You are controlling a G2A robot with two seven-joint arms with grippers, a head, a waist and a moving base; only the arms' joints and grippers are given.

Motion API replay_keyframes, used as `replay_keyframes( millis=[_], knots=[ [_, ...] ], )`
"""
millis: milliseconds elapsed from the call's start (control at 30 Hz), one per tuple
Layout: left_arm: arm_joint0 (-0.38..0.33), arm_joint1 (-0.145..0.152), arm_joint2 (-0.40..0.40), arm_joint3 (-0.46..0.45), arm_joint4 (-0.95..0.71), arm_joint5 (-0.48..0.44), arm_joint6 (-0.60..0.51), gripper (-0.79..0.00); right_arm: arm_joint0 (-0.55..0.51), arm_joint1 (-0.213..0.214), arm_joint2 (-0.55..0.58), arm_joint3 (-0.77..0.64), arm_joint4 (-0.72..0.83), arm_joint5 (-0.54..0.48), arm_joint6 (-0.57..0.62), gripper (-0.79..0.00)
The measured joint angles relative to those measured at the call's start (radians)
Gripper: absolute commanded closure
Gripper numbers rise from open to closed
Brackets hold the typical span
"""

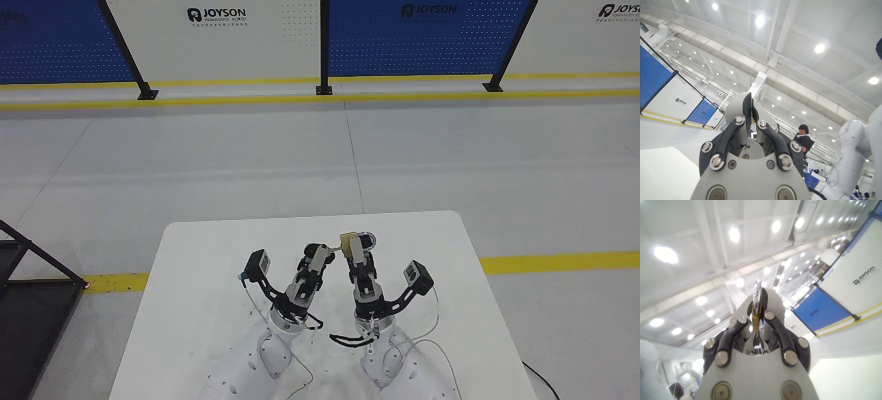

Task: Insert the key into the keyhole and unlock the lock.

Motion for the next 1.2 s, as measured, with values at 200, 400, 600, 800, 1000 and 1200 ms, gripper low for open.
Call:
replay_keyframes(
  millis=[200,400,600,800,1000,1200],
  knots=[
    [0.001,-0.004,-0.003,0.001,0.000,0.000,0.004,0.000,0.000,-0.004,0.002,0.003,-0.008,0.000,0.003,0.000],
    [0.000,-0.008,-0.007,0.006,-0.001,0.000,0.002,0.000,-0.001,-0.009,0.004,0.003,-0.030,0.007,-0.012,0.000],
    [0.001,-0.013,-0.008,0.008,0.000,0.000,-0.002,0.000,0.001,-0.014,0.004,0.009,-0.048,0.015,-0.025,0.000],
    [0.002,-0.017,-0.010,0.007,0.007,0.000,-0.006,0.000,0.004,-0.019,0.001,0.015,-0.071,0.025,-0.038,0.000],
    [0.003,-0.021,-0.013,0.007,0.011,0.000,-0.011,0.000,0.005,-0.022,0.001,0.021,-0.085,0.028,-0.042,0.000],
    [0.004,-0.024,-0.018,0.008,0.010,0.000,-0.008,-0.234,0.005,-0.025,0.004,0.023,-0.088,0.026,-0.045,0.000]
  ],
)
